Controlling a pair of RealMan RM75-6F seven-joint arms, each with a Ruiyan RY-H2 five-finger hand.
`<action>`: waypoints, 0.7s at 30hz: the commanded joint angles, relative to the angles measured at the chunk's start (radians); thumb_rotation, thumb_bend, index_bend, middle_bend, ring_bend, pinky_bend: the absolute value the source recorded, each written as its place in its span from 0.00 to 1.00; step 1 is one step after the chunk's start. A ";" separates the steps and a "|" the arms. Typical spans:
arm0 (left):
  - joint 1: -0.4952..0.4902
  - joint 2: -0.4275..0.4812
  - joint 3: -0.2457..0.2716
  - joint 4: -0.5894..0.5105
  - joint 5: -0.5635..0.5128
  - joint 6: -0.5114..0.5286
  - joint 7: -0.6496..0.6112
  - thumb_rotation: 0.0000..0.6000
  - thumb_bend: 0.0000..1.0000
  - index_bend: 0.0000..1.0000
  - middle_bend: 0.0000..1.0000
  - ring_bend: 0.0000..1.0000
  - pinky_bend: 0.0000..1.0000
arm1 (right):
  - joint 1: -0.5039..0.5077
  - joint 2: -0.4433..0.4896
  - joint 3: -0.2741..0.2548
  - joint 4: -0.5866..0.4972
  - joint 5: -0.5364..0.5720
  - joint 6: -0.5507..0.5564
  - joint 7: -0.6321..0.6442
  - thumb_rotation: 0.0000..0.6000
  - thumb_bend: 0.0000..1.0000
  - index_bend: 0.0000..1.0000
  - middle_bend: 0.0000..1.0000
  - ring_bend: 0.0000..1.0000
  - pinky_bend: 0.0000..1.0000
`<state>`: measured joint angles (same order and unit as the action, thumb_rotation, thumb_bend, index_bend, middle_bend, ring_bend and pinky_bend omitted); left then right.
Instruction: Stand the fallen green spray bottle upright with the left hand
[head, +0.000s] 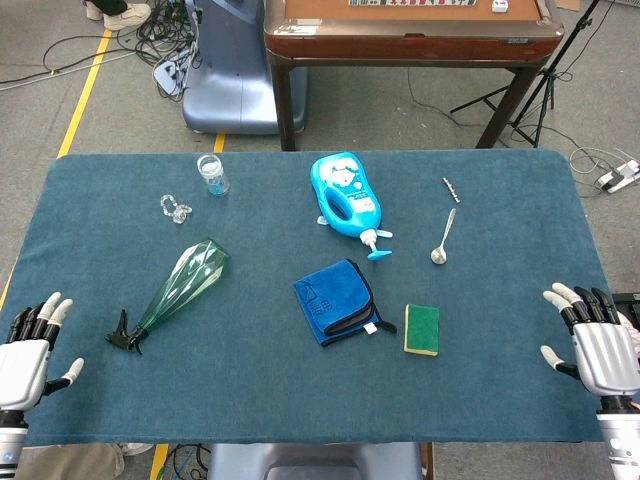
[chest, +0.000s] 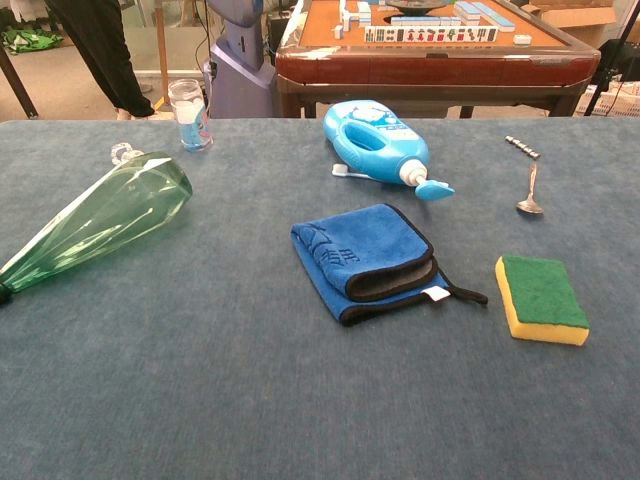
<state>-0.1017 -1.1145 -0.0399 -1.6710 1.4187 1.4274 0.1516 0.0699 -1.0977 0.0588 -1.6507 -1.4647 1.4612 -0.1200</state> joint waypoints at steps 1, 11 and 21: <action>0.001 -0.003 -0.002 0.004 0.000 0.005 -0.001 1.00 0.30 0.00 0.00 0.00 0.00 | -0.001 0.001 0.001 0.000 0.000 0.003 0.002 1.00 0.17 0.21 0.16 0.09 0.09; 0.013 -0.041 -0.024 0.043 0.033 0.079 -0.029 1.00 0.30 0.00 0.00 0.00 0.00 | -0.010 0.005 0.002 -0.001 -0.010 0.023 0.014 1.00 0.17 0.21 0.16 0.09 0.09; 0.014 -0.047 -0.025 0.045 0.043 0.087 -0.032 1.00 0.30 0.00 0.00 0.00 0.00 | -0.015 0.007 0.003 0.004 -0.015 0.032 0.035 1.00 0.17 0.21 0.16 0.09 0.09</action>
<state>-0.0877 -1.1620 -0.0648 -1.6261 1.4620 1.5143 0.1195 0.0546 -1.0913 0.0618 -1.6463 -1.4797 1.4928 -0.0853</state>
